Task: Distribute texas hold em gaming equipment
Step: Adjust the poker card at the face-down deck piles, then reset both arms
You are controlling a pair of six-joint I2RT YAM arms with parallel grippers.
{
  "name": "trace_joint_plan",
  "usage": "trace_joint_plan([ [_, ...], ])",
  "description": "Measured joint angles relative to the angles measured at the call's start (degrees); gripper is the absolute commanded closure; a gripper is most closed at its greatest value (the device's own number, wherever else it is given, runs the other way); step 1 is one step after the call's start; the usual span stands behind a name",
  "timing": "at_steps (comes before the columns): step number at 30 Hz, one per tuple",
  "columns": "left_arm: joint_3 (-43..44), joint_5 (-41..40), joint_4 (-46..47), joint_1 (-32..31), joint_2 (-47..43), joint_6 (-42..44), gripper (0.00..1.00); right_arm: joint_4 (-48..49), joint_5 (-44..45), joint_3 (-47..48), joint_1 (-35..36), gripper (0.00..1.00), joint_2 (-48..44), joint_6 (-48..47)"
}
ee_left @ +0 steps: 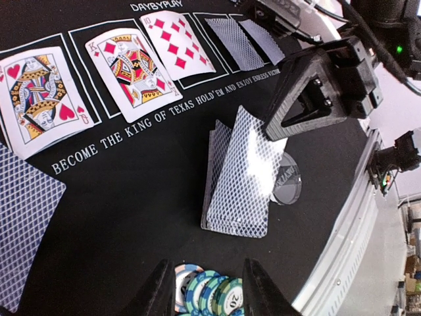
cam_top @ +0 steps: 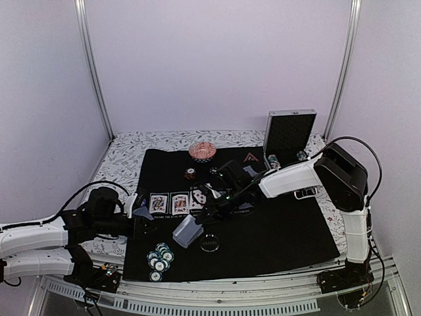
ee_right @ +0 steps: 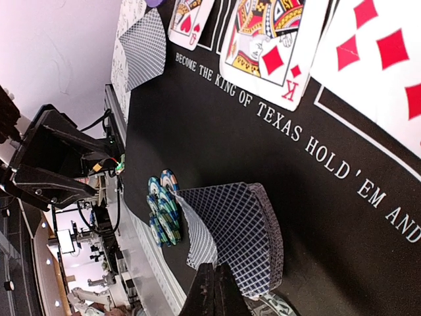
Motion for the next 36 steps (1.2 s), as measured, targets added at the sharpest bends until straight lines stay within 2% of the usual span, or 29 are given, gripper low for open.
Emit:
trace_joint_plan([
  [2, 0.0, 0.0, 0.0, 0.0, 0.0, 0.0, 0.63, -1.3, 0.0, 1.1, 0.0, 0.96, 0.9, -0.7],
  [5, 0.0, 0.0, 0.0, 0.0, 0.0, 0.0, 0.63, -3.3, 0.4, 2.2, 0.0, 0.90, 1.6, -1.6],
  [7, 0.0, 0.0, 0.0, 0.0, 0.0, 0.0, 0.63, -4.5, 0.9, 2.9, 0.0, 0.84, 1.8, -2.1],
  [10, 0.0, 0.0, 0.0, 0.0, 0.0, 0.0, 0.62, -5.9, 1.3, 3.5, 0.0, 0.69, 1.8, -2.8],
  [13, 0.0, -0.1, 0.0, 0.0, 0.0, 0.0, 0.62, -9.2, 1.8, 5.6, 0.0, 0.60, 2.0, -4.1],
  [15, 0.1, -0.1, 0.0, 0.0, 0.0, 0.0, 0.62, -11.4, 2.6, 7.7, 0.0, 0.49, 2.2, -5.2],
  [19, 0.6, -0.5, -0.1, 0.0, 0.0, 0.0, 0.62, -16.2, 5.6, 10.4, 0.0, 0.01, 2.1, -7.6],
  [23, 2.3, -2.2, -0.1, 0.0, 0.2, 0.3, 0.62, -23.1, 10.5, 12.3, -0.1, 0.01, 0.6, -10.9],
  [27, 6.6, -4.8, 0.2, 0.0, 2.0, 1.6, 0.61, -27.6, 14.5, 12.7, -1.1, 0.01, -5.4, -13.7],
  [32, 12.4, -11.1, 1.3, 0.0, 4.0, 3.8, 0.60, -26.8, 20.9, 7.1, -6.8, 0.01, -20.9, -17.0],
  [36, 16.9, -18.5, 5.7, 0.0, 6.6, 6.1, 0.52, -19.0, 27.0, -7.2, -17.5, 0.01, -39.1, -21.6],
])
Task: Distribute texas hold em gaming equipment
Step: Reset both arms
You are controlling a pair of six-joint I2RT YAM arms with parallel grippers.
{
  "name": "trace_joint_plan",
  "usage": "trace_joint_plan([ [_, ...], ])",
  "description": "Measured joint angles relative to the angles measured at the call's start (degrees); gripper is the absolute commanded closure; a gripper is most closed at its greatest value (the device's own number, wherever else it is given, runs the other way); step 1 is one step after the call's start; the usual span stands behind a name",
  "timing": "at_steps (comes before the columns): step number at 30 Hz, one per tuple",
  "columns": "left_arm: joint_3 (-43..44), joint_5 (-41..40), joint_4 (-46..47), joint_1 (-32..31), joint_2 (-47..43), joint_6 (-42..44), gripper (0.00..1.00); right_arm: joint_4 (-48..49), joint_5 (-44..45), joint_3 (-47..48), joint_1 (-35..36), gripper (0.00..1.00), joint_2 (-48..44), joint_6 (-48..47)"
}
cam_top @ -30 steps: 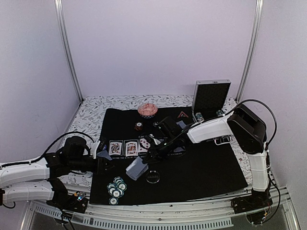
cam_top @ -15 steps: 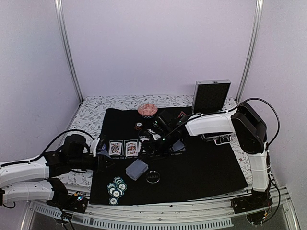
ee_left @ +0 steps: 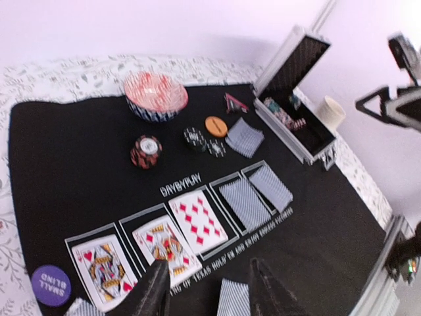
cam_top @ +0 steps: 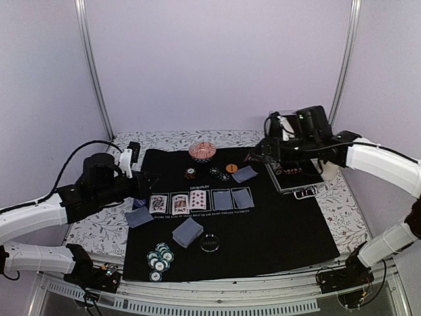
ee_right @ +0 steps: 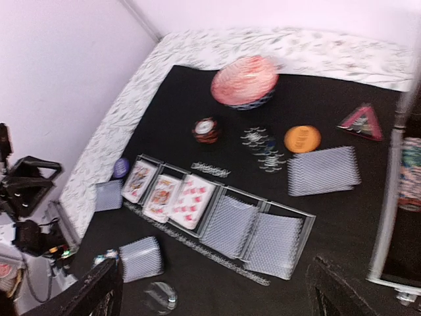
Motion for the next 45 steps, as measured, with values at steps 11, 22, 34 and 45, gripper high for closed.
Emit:
trace_joint_plan([
  [11, 5.1, -25.5, 12.5, 11.3, 5.5, 10.3, 0.05, 38.9, 9.9, -47.1, -28.2, 0.01, -32.3, -13.5],
  [22, -11.6, -46.6, 37.2, 23.1, 16.3, 17.1, 0.02, 74.8, 9.8, -58.2, -34.5, 0.01, -14.9, -23.5],
  [34, -11.3, -42.3, 63.4, 25.7, 37.8, 31.5, 0.02, 91.6, 1.3, -56.2, -38.1, 0.01, 5.2, -23.5],
  [45, -20.1, -20.2, 73.9, 35.0, 34.7, 28.5, 0.02, 92.9, 1.1, -54.7, -38.1, 0.01, 5.4, -23.4],
])
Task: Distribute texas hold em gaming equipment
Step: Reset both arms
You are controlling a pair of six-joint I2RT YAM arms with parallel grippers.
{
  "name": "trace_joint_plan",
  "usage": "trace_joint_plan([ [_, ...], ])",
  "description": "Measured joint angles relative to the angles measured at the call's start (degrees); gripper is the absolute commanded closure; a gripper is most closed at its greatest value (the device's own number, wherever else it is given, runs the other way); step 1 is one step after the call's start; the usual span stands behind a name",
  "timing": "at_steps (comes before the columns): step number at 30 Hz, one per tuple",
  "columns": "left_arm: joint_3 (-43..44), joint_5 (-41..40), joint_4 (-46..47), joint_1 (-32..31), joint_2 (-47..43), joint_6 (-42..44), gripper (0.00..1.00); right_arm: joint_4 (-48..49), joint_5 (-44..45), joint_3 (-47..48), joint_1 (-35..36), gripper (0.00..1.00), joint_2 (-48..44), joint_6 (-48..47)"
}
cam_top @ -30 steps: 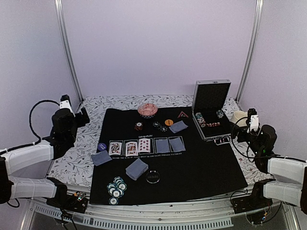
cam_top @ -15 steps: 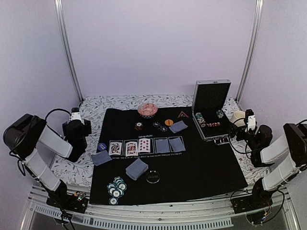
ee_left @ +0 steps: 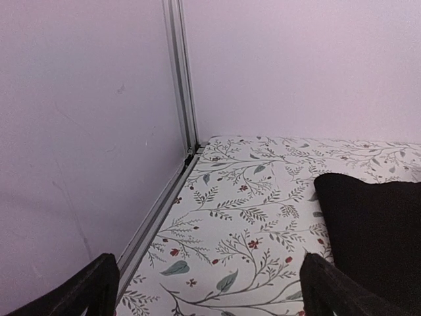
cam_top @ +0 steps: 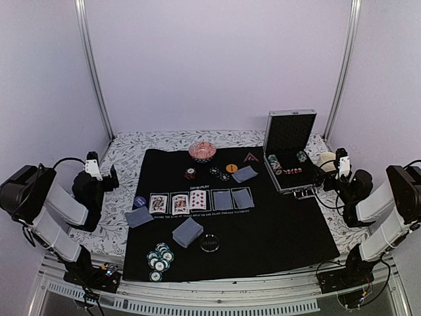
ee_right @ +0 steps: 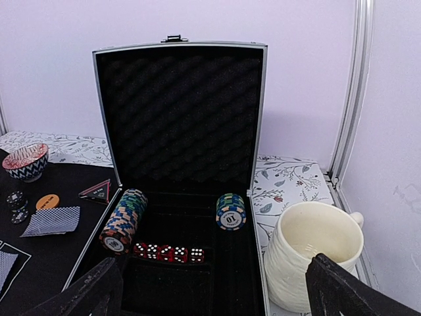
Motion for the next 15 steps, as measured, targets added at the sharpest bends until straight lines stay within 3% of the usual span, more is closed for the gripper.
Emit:
trace_joint_plan([
  [15, 0.9, 4.6, 1.5, 0.1, 0.3, -0.1, 0.02, 0.0, 3.1, 0.0, 0.0, 0.01, 0.0, 1.1],
])
